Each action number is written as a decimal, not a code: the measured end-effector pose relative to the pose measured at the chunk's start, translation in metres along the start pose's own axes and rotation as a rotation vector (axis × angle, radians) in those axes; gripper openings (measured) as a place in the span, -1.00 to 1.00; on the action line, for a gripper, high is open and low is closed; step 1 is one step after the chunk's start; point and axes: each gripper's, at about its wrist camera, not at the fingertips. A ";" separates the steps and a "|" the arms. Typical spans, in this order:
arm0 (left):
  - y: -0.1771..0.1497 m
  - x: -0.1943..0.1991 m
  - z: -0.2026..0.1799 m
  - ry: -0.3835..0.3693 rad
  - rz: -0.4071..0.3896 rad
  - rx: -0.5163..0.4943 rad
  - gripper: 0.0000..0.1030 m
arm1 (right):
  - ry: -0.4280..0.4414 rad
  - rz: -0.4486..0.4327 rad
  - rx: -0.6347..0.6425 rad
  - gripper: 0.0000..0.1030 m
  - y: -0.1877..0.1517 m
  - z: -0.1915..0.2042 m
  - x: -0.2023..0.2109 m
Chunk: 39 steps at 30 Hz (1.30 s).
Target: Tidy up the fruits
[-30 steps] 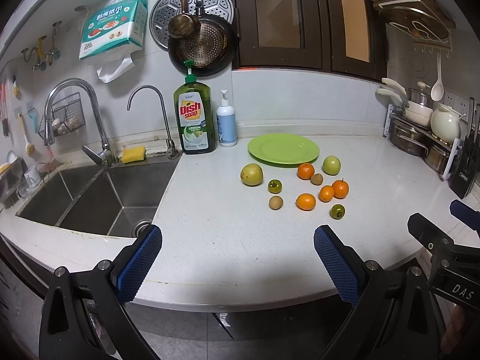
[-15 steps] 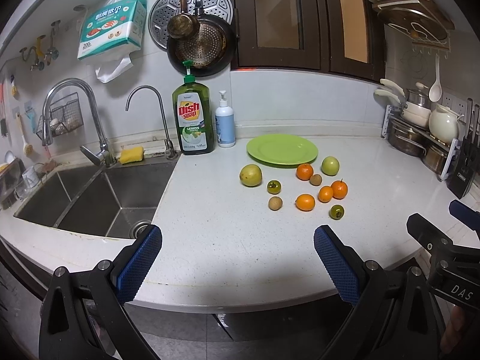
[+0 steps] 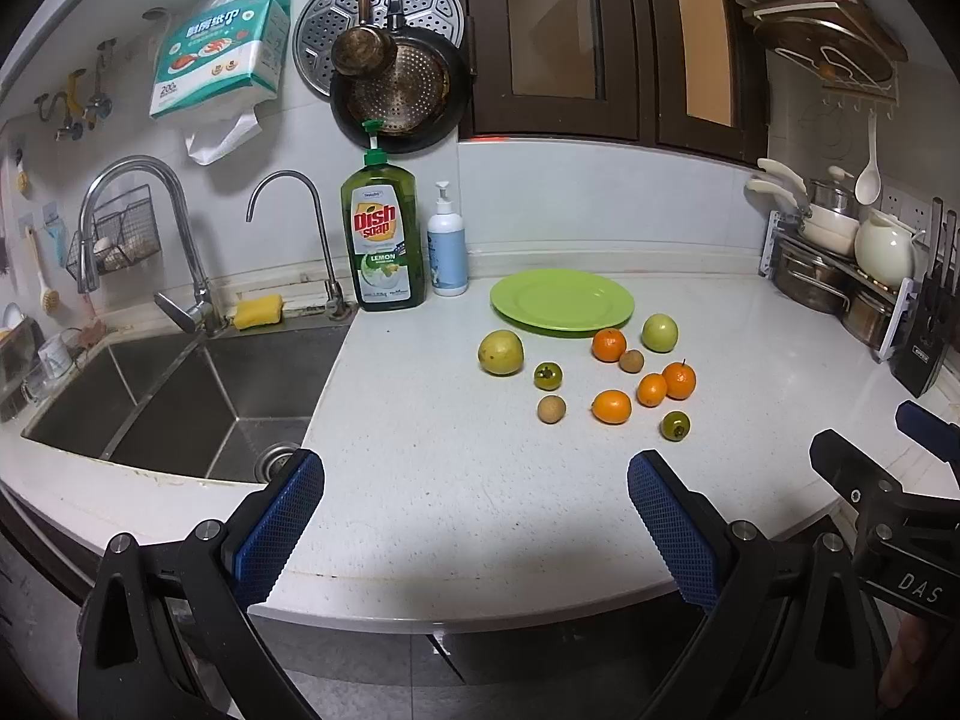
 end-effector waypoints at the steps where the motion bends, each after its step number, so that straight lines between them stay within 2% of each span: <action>1: 0.000 -0.002 0.001 -0.003 0.000 -0.001 1.00 | -0.001 0.000 -0.001 0.99 0.000 0.000 0.000; 14: -0.006 -0.031 0.015 -0.072 0.017 -0.039 0.99 | -0.043 0.024 -0.007 0.99 -0.009 0.021 -0.021; 23: -0.002 -0.074 -0.004 -0.120 0.027 -0.098 0.69 | -0.028 0.056 0.030 0.97 -0.009 0.026 -0.060; 27: 0.004 -0.099 -0.017 -0.124 0.038 -0.126 0.57 | -0.001 0.060 0.052 0.86 -0.006 0.019 -0.083; 30: 0.007 -0.117 -0.028 -0.137 0.040 -0.144 0.55 | 0.054 0.094 0.058 0.76 -0.004 0.013 -0.110; 39: 0.002 -0.172 -0.042 -0.143 0.132 -0.153 0.31 | 0.122 0.200 0.042 0.44 -0.013 0.002 -0.165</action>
Point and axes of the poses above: each gripper's, at about its wrist camera, not at the fingertips, and x roughly against the way its jaws point, z to its left, y to its top, and after that the axes turned 11 degrees about -z, right-handed
